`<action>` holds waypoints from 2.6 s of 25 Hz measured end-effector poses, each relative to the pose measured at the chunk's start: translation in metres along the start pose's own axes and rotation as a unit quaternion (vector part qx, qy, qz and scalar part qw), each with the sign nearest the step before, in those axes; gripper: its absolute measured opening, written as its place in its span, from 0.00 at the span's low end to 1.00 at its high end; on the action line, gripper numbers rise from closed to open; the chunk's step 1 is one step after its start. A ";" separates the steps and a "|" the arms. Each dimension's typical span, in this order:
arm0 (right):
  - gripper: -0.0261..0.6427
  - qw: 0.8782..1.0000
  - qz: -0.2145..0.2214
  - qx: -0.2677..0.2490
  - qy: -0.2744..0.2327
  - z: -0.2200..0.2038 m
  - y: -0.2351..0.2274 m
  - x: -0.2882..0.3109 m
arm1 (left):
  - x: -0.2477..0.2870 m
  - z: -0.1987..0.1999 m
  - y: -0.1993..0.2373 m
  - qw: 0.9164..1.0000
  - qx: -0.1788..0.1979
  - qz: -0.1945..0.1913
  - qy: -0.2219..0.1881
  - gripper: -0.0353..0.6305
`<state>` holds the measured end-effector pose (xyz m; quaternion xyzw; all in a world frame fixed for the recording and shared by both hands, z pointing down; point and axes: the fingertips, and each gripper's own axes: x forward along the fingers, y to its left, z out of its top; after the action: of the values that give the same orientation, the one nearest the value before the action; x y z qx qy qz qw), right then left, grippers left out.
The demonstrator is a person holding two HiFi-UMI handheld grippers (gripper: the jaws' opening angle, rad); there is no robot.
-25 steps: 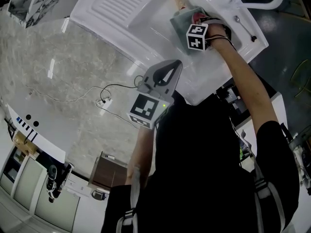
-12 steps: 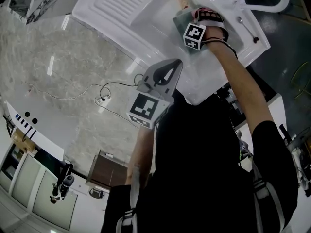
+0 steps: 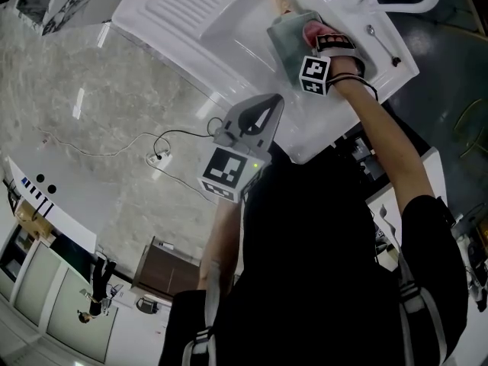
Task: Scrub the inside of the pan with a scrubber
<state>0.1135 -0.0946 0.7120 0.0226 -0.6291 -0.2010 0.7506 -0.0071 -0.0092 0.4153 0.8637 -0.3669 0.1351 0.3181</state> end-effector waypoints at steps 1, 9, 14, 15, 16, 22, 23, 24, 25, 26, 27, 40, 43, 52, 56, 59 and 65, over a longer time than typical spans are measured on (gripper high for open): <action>0.10 1.000 0.015 0.007 -0.001 -0.001 0.008 -0.001 | 0.000 0.000 -0.001 1.000 0.001 0.000 -0.001 0.10; 0.11 0.990 0.136 0.040 0.012 -0.009 0.062 -0.011 | -0.001 -0.002 -0.008 1.000 0.000 0.001 0.000 0.10; 0.11 0.987 0.151 0.050 -0.015 0.010 0.065 -0.023 | 0.000 -0.003 -0.006 1.000 0.000 0.000 0.002 0.10; 0.11 0.987 0.152 0.050 -0.024 0.017 0.066 -0.025 | 0.000 -0.004 -0.006 1.000 0.000 0.000 0.003 0.10; 0.11 0.987 0.151 0.049 -0.035 0.025 0.067 -0.027 | 0.001 -0.005 -0.005 1.000 0.000 -0.001 0.004 0.10; 0.11 0.982 0.151 0.045 -0.107 0.075 0.072 -0.039 | -0.001 0.001 0.003 1.000 -0.002 -0.001 0.000 0.10; 0.11 0.980 0.152 0.046 -0.117 0.081 0.072 -0.041 | -0.002 0.002 0.004 1.000 -0.002 0.000 -0.001 0.10; 0.11 0.979 0.153 0.046 -0.126 0.087 0.071 -0.043 | -0.003 0.002 0.006 1.000 -0.003 0.001 0.000 0.10; 0.11 0.978 0.153 0.045 -0.133 0.092 0.070 -0.044 | -0.003 0.001 0.008 1.000 -0.003 0.002 0.000 0.10; 0.11 0.978 0.152 0.042 -0.136 0.095 0.069 -0.044 | -0.004 0.001 0.009 1.000 -0.004 0.002 0.001 0.10; 0.11 0.979 0.150 0.039 -0.135 0.097 0.067 -0.044 | -0.004 0.000 0.010 1.000 -0.005 0.003 0.002 0.10; 0.11 0.983 0.085 0.084 -0.142 0.113 -0.012 -0.031 | -0.011 -0.003 0.023 1.000 -0.008 0.000 0.005 0.10; 0.11 0.982 0.066 0.105 -0.145 0.116 -0.034 -0.029 | -0.011 -0.003 0.025 1.000 -0.009 0.000 0.005 0.10; 0.11 0.986 0.017 0.113 -0.124 0.098 -0.061 -0.020 | -0.017 -0.005 0.025 1.000 -0.010 0.004 0.005 0.10; 0.11 0.990 -0.007 0.115 -0.075 0.070 -0.067 -0.010 | -0.015 -0.004 0.022 1.000 -0.008 0.002 0.006 0.10; 0.11 0.991 -0.026 0.126 -0.041 0.051 -0.071 -0.005 | -0.013 -0.005 0.017 1.000 -0.004 -0.001 0.006 0.10; 0.11 0.989 -0.031 0.143 -0.010 0.026 -0.066 0.003 | -0.013 -0.010 0.008 1.000 0.003 0.001 0.007 0.10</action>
<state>0.0709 -0.1507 0.7010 0.1471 -0.6578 -0.1320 0.7268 -0.0222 0.0002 0.4199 0.8632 -0.3649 0.1426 0.3183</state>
